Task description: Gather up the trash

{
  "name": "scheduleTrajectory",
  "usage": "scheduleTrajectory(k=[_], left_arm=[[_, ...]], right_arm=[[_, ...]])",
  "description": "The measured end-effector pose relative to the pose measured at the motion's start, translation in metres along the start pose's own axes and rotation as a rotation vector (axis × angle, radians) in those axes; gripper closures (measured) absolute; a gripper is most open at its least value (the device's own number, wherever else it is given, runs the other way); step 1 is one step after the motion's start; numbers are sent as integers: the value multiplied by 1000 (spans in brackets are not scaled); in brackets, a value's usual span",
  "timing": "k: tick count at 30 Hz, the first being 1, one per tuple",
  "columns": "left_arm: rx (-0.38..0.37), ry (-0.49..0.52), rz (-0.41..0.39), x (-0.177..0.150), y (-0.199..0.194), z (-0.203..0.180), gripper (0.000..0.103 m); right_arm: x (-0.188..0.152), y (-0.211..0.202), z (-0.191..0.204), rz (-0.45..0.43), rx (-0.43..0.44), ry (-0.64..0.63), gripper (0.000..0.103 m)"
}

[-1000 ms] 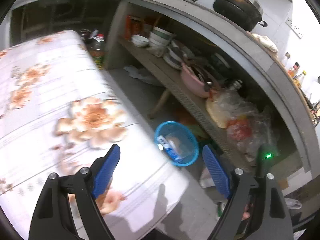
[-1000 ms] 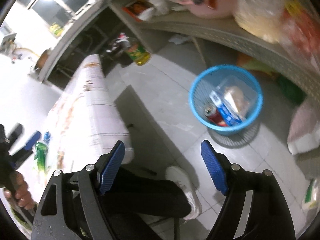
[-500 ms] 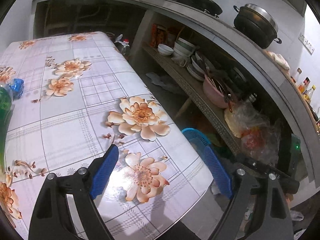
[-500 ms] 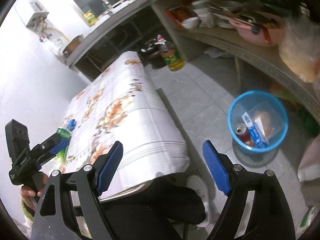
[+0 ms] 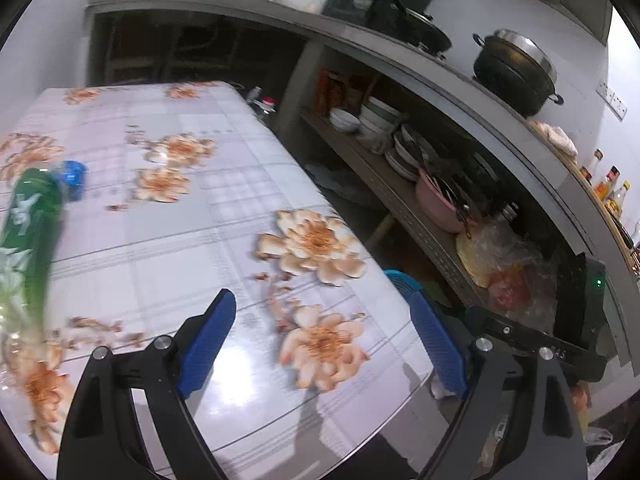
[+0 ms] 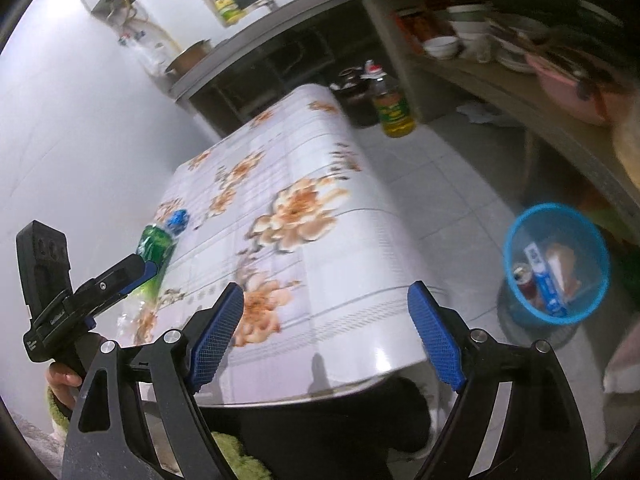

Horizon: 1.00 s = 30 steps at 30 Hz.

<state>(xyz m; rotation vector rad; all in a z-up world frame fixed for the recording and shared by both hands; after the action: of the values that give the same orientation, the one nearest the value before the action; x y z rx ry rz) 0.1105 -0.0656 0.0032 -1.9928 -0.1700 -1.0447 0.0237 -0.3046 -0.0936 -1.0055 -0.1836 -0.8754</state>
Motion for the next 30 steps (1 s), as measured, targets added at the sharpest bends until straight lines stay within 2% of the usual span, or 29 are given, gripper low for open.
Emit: scheduleTrajectory(k=[7,13,17,20,22,24,25,26,30], left_arm=[[132,-44,-73,-8,-52,41,14],[301,-111,-143,-17,-96,100,12],[405,-209,-109,-23,-95,153,12],[438,-256,-62,-27,-81,187,12],[417,-275,-40,-29,-71,196,12],[363,-290,-31,-31,-65,197,13],[301,-291,-35,-31,-62,193,13],[271,-283,-45,-30,-62,188,13],[15,-241,-122,-21,-71,158,12]], right_arm=[[-3,41,46,95,95,-60,23],[-8,61,89,163,182,-91,23],[-12,68,107,192,197,-123,23],[-14,73,114,208,203,-123,23],[-15,76,117,214,200,-121,23],[-15,77,119,220,193,-125,23],[-14,79,121,224,191,-127,23],[-13,81,123,229,191,-128,23],[-5,94,137,254,213,-130,23]])
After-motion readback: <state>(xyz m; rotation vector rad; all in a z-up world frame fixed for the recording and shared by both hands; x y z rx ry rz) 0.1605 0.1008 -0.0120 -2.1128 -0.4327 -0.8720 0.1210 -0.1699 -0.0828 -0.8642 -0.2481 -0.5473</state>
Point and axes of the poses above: each gripper's, at about its wrist camera, not at the fingertips, and y roughly the way its jaws point, z to its left, x to its top, the point moved 4 cm from there along y, roughly the way its jaws point, and after that the axes turned 9 degrees about y, right-handed, at the moved point
